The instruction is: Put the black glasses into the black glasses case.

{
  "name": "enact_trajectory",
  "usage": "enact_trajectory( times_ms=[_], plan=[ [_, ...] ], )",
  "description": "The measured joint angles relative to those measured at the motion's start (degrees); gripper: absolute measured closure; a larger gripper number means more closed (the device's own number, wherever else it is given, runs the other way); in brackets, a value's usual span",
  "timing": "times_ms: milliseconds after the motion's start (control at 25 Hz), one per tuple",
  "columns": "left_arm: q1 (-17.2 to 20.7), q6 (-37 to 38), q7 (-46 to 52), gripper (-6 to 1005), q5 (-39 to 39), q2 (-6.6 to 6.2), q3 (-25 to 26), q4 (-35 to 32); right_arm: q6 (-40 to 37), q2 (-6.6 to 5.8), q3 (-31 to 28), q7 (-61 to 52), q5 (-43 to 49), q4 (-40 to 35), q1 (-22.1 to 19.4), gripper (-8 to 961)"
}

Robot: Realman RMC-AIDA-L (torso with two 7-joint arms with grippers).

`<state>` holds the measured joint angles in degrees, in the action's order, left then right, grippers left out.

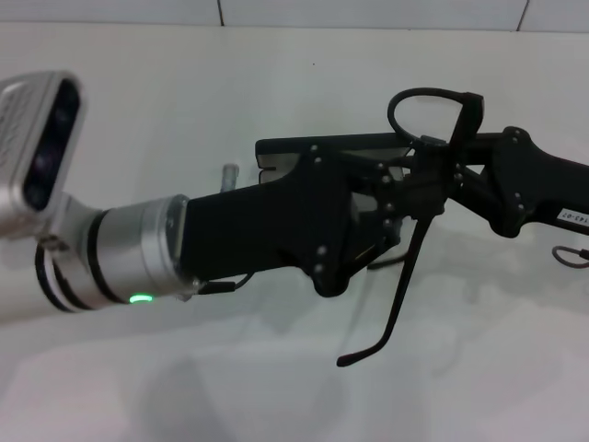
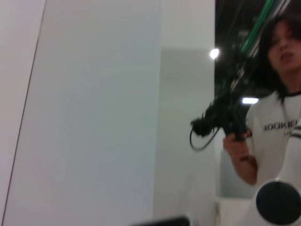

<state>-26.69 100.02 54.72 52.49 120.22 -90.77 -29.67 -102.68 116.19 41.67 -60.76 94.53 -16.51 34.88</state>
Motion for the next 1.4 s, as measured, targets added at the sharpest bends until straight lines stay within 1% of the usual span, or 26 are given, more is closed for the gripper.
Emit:
enact_trajectory(
  times_ms=[40, 120, 280, 640, 1400],
  plan=[
    [0.00, 0.00, 0.00, 955, 0.00, 0.00, 0.00, 0.00, 0.07, 0.00, 0.02, 0.09, -0.11, 0.12, 0.05, 855],
    [-0.31, 0.91, -3.30, 955, -2.09, 0.08, -1.42, 2.44, 0.13, 0.00, 0.04, 0.14, -0.29, 0.16, 0.16, 855],
    [-0.34, -1.24, -3.30, 955, -2.33, 0.29, -2.83, 2.43, -0.16, 0.00, 0.04, 0.17, -0.33, 0.34, 0.62, 856],
    [-1.66, -5.98, -2.70, 955, -3.48, 0.42, -5.38, 2.72, -0.66, 0.00, -0.09, 0.20, -0.42, 1.48, 1.82, 855],
    [-2.06, -7.17, -3.18, 955, -5.28, 0.28, -5.55, 3.23, -1.56, 0.00, 0.84, 0.20, -0.39, 1.47, 2.12, 854]
  ],
)
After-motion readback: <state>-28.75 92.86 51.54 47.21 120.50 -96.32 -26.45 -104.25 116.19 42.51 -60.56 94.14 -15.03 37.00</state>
